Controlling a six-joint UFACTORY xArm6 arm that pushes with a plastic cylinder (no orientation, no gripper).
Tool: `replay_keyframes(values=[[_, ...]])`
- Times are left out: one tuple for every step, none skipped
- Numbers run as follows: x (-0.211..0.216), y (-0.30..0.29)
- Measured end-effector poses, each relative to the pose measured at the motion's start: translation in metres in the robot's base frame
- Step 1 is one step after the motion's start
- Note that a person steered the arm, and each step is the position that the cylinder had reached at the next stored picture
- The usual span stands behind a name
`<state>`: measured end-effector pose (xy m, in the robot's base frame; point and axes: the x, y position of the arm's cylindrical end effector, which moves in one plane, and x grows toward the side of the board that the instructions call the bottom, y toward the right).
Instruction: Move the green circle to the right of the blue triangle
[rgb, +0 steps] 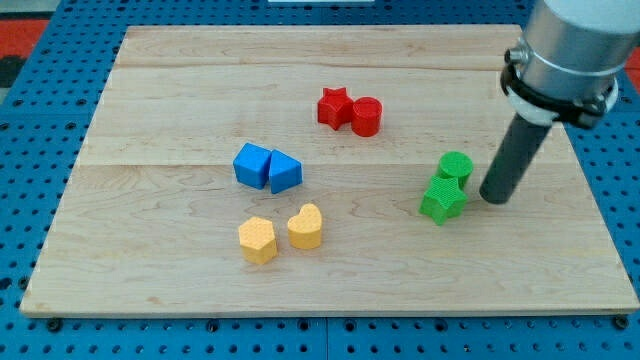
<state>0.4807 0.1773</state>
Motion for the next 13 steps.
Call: replay_keyframes(values=[[-0.011, -0.024], [-0.018, -0.002], [-0.064, 0.018], [-0.075, 0.024], [-0.075, 0.026], [-0.076, 0.016], [-0.077, 0.006], [-0.077, 0.0], [-0.078, -0.006], [-0.078, 0.013], [-0.078, 0.009], [-0.078, 0.005], [-0.08, 0.005]])
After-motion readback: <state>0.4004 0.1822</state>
